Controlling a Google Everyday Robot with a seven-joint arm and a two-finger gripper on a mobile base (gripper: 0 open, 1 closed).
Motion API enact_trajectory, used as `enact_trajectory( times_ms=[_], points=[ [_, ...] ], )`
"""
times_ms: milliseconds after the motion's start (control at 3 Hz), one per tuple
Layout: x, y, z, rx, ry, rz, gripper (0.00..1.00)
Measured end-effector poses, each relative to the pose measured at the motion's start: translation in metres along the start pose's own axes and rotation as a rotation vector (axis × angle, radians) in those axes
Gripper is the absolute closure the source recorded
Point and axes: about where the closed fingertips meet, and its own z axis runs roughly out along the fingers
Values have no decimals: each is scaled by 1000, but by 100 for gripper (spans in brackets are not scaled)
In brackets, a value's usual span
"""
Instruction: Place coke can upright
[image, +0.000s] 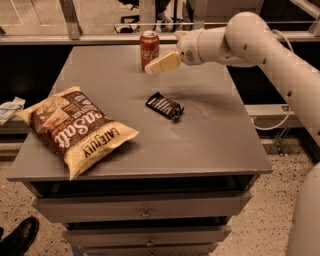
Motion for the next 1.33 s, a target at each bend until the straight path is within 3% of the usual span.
enact_trajectory(
  times_ms=[667, 1333],
  points=[
    [8, -9, 53, -17, -58, 84, 0],
    [27, -27, 89, 46, -87, 130, 0]
  ],
)
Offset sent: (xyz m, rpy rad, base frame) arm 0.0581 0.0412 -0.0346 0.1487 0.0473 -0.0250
